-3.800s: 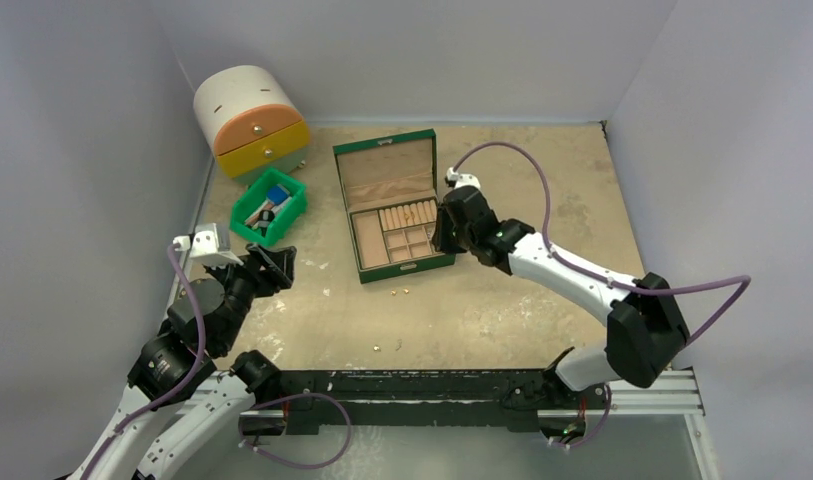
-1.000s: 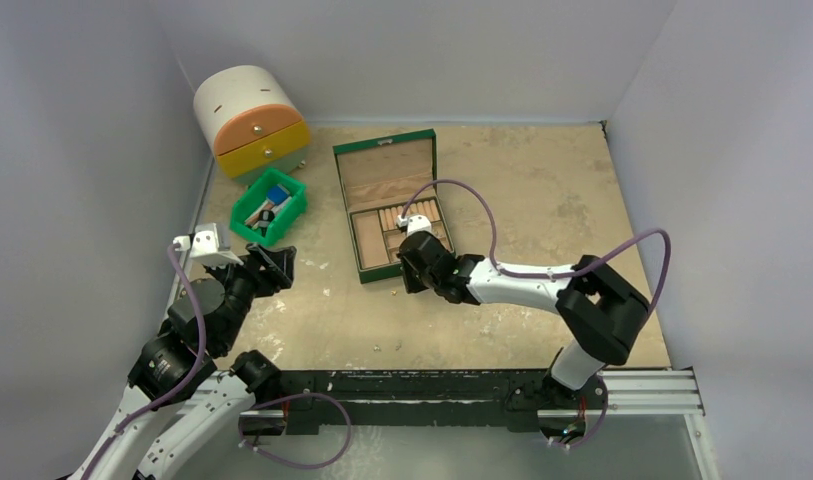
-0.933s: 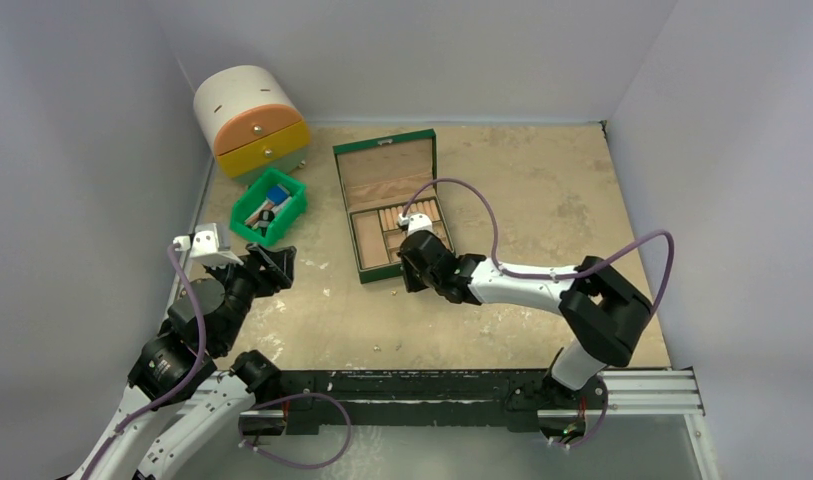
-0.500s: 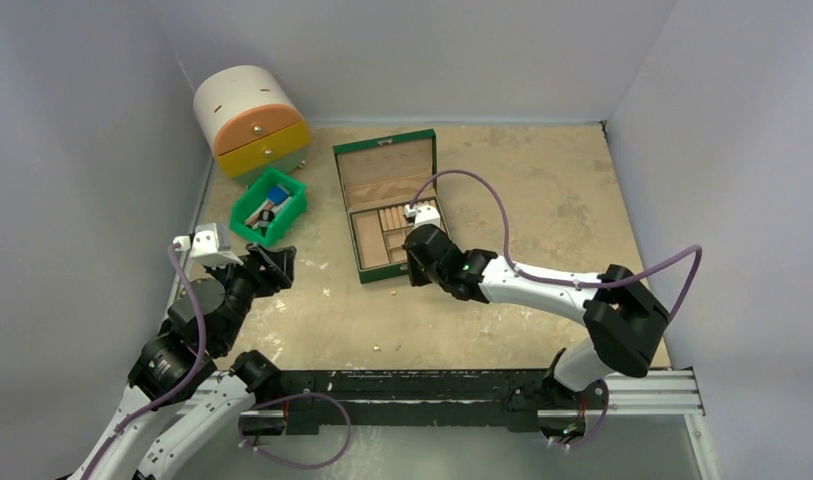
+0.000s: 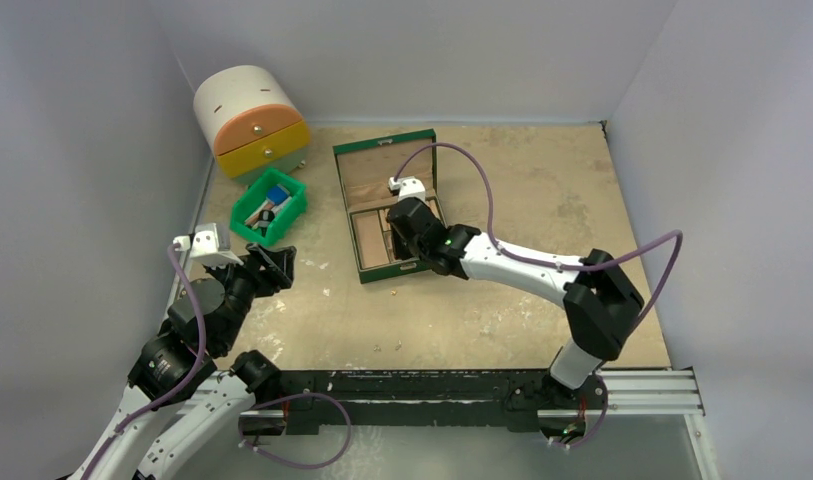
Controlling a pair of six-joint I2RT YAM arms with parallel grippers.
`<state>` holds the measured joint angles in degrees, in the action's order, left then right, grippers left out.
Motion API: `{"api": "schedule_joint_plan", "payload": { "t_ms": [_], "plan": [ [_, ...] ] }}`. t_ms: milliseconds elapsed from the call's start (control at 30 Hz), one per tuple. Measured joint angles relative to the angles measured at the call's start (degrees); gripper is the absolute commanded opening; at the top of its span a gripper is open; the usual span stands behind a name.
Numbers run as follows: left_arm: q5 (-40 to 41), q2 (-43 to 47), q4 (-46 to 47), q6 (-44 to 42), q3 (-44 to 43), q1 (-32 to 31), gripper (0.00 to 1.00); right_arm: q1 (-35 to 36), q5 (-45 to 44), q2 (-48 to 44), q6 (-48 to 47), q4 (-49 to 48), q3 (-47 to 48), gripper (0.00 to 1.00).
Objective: Organize the mixed jewelry
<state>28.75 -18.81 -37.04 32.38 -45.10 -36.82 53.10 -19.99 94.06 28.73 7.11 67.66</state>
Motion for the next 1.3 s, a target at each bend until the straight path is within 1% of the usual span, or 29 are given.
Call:
{"api": "schedule_joint_plan", "payload": {
  "t_ms": [400,800,900,967,1233,1300],
  "plan": [
    [0.02,0.07,0.0,0.0,0.0,0.0,0.67,-4.33,2.1,10.54,-1.7,-0.26,5.22,0.0],
    [0.04,0.09,0.0,0.0,0.0,0.02,0.67,-6.32,6.23,15.96,-1.75,-0.7,9.94,0.0],
    [0.04,0.09,0.0,0.0,0.0,0.04,0.67,-6.36,6.75,16.31,-1.75,-0.83,10.54,0.12],
    [0.04,0.09,0.0,0.0,0.0,0.04,0.67,-6.36,7.19,16.31,-1.68,-0.76,10.73,0.16],
    [0.04,0.09,0.0,0.0,0.0,0.04,0.67,-6.36,7.54,16.17,-1.31,-0.5,11.06,0.18],
    [0.04,0.09,0.0,0.02,0.0,0.04,0.67,-6.36,7.54,15.45,-1.16,-0.59,10.56,0.21]
  ]
}}
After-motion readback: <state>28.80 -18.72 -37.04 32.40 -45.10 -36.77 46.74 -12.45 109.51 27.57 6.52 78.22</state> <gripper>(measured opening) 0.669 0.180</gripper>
